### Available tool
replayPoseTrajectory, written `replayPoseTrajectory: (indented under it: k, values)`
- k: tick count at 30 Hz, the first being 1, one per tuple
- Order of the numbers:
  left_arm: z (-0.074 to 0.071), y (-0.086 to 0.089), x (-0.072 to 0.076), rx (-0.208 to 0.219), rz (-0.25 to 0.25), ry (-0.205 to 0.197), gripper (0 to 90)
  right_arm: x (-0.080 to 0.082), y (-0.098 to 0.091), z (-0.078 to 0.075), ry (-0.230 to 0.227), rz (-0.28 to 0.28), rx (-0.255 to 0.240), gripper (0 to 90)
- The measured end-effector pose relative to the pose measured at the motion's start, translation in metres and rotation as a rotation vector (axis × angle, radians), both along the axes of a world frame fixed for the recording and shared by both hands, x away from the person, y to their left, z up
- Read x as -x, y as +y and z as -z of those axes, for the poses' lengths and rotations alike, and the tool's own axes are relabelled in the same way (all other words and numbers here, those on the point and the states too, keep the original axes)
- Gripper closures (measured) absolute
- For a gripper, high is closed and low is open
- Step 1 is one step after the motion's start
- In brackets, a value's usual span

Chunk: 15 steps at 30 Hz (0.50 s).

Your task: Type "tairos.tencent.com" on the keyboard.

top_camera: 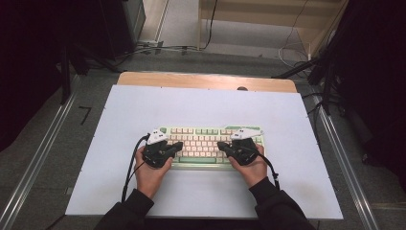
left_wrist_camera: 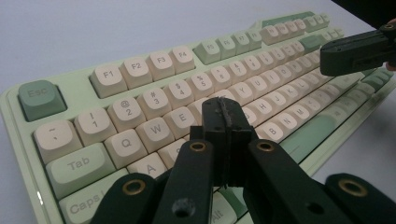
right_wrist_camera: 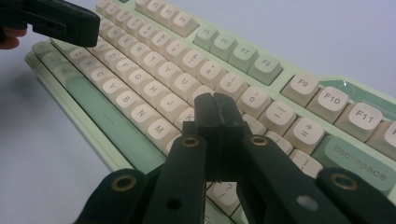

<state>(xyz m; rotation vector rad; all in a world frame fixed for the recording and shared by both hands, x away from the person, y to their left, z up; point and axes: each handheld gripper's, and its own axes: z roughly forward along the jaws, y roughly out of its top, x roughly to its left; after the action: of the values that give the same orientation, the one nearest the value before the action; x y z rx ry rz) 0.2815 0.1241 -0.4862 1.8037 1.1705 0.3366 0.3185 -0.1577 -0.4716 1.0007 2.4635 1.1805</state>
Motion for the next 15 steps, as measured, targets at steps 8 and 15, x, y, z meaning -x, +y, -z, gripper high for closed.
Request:
replayPoseTrajectory:
  k: [8, 15]
  values:
    - [0.0, -0.005, -0.004, -0.001, -0.001, -0.002, 90.0, 0.0, 0.001, 0.0, 0.002, -0.002, 0.0, 88.3]
    - [0.0, -0.012, -0.012, -0.002, -0.004, -0.002, 90.0, 0.0, 0.001, 0.0, 0.003, -0.001, -0.001, 88.3]
